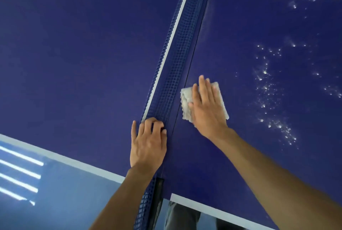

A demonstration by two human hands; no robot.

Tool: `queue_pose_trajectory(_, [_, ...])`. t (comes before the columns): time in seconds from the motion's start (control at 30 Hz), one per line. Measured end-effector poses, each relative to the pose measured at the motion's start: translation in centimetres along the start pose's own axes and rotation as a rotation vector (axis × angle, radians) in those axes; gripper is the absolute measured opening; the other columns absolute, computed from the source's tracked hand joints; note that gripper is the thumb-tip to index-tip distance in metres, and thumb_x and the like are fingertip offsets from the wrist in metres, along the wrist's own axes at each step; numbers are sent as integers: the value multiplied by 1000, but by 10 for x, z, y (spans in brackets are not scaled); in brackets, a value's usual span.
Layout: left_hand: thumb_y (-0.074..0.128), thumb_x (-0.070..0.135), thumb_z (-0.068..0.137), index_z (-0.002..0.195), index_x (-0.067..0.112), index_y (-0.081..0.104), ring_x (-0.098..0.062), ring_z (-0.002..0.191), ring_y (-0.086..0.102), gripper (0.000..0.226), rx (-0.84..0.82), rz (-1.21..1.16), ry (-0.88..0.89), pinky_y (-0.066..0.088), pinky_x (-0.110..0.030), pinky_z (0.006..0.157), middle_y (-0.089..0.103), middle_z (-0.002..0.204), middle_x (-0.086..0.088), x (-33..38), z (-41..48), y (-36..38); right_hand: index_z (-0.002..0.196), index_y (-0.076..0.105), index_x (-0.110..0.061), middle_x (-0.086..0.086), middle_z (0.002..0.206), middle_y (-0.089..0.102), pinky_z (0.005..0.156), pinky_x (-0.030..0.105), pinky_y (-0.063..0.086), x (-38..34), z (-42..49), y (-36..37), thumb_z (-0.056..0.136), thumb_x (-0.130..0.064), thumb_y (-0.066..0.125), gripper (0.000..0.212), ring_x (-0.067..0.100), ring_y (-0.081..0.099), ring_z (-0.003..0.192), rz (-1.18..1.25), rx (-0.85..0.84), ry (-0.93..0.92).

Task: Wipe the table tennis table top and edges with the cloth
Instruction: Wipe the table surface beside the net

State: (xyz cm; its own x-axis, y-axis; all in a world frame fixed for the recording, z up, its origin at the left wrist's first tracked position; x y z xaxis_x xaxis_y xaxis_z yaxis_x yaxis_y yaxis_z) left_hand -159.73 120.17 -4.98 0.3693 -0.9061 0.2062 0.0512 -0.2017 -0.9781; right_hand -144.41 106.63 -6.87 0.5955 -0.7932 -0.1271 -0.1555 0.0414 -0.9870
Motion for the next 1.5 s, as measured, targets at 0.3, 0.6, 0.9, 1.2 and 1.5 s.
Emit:
queue_pose_trajectory(0.3, [56,10,91,134,23,54,-21,132,47,45,-8,64,42,10,-58,127,53,137,0,21,7,3,157,36,-2,18,160,42,127,53,23,-38,-81,4,105,-29,52,61,39,26,156,134,10,-377])
queue_pose_trajectory(0.6, [38,38,109,129,24,61,-28,150,30,33,-46,121,140,2,-58,127,41,157,-9,47,123,2,164,24,-7,16,171,22,130,54,12,0,-24,1,104,-27,59,72,36,18,159,-9,-21,-567])
queue_pose_trajectory(0.9, [56,14,92,150,32,41,-26,126,41,63,-13,177,64,-2,-65,125,43,137,-5,53,180,13,148,46,4,26,151,40,128,53,20,65,102,-24,108,-18,50,45,49,29,150,217,111,37])
queue_pose_trajectory(1.2, [42,26,99,139,29,61,-32,120,49,44,71,-9,35,27,-55,122,51,139,-8,47,201,16,163,30,-8,12,173,20,127,58,22,59,18,-1,111,-40,29,61,33,13,161,31,-72,-269])
queue_pose_trajectory(1.5, [39,30,98,132,30,66,-32,113,50,43,108,-24,45,29,-56,119,54,132,-8,44,208,20,167,-3,-15,11,175,-11,129,54,-9,150,281,-36,112,-42,12,63,34,-15,160,132,-45,387])
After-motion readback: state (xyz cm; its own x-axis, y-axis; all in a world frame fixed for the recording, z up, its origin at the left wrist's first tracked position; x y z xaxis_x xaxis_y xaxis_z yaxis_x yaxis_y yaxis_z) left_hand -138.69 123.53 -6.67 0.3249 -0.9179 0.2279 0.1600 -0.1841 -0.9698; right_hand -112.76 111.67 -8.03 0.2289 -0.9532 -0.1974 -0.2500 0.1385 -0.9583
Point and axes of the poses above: each hand's wrist, its own z-axis towards the middle knuckle, its own y-axis out of the palm, x = y × z, the point moved 8 cm from there along z, towards the middle knuckle
